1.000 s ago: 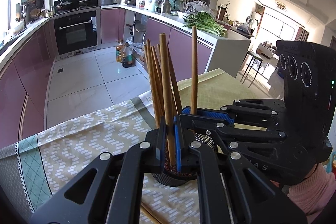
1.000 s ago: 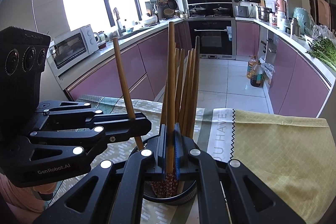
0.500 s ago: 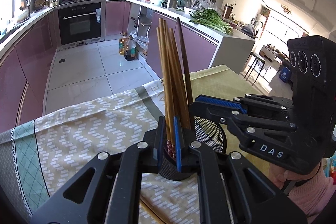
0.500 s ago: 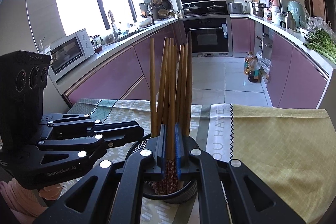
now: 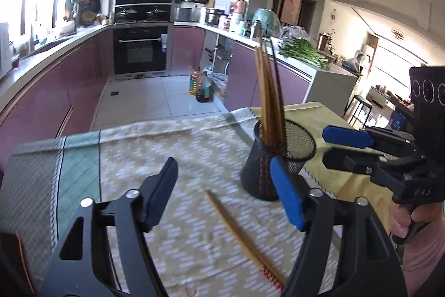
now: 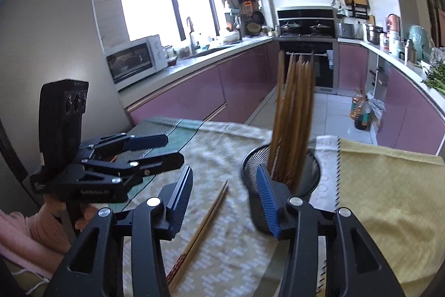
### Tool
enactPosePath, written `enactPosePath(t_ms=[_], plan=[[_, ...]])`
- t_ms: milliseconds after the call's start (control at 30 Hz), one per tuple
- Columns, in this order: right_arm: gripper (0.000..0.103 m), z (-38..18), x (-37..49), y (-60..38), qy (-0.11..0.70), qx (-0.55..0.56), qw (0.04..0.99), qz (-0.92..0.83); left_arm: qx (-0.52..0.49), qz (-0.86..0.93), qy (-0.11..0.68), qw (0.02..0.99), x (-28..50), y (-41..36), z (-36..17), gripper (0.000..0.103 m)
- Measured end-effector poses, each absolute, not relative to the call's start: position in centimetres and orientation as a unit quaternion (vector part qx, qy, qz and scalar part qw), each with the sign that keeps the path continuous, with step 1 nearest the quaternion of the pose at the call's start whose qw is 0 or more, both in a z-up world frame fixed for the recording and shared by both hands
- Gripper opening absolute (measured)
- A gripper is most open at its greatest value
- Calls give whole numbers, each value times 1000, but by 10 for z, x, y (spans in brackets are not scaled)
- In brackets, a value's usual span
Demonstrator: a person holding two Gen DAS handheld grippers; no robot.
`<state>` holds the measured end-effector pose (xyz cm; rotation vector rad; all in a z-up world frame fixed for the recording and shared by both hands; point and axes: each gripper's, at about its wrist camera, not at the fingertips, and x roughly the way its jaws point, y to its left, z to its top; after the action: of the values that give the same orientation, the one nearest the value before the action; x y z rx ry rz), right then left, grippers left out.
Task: Organize utensils
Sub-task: 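Open both tools and move them back toward the last two chopsticks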
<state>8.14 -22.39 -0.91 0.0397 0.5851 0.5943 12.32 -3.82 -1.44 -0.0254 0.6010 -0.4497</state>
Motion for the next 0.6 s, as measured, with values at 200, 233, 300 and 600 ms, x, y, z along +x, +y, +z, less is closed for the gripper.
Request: enactPosePath(t_ms=[200,233,300,600], plan=[[46,-48,79,-203,340,9,894,292,-16,-187,307,933,104,-16,-33,82],[46,-54,79,-201,347,7,892,289,-18,-184,310,933,102,-14,-37,84],[46,-65,80,-197,361,11,888,286,-15,-180,315,932,98,-11,-43,85],[46,-92,80,-187,398,7,876,271,-3,-164,329,930,85,-15,-62,96]])
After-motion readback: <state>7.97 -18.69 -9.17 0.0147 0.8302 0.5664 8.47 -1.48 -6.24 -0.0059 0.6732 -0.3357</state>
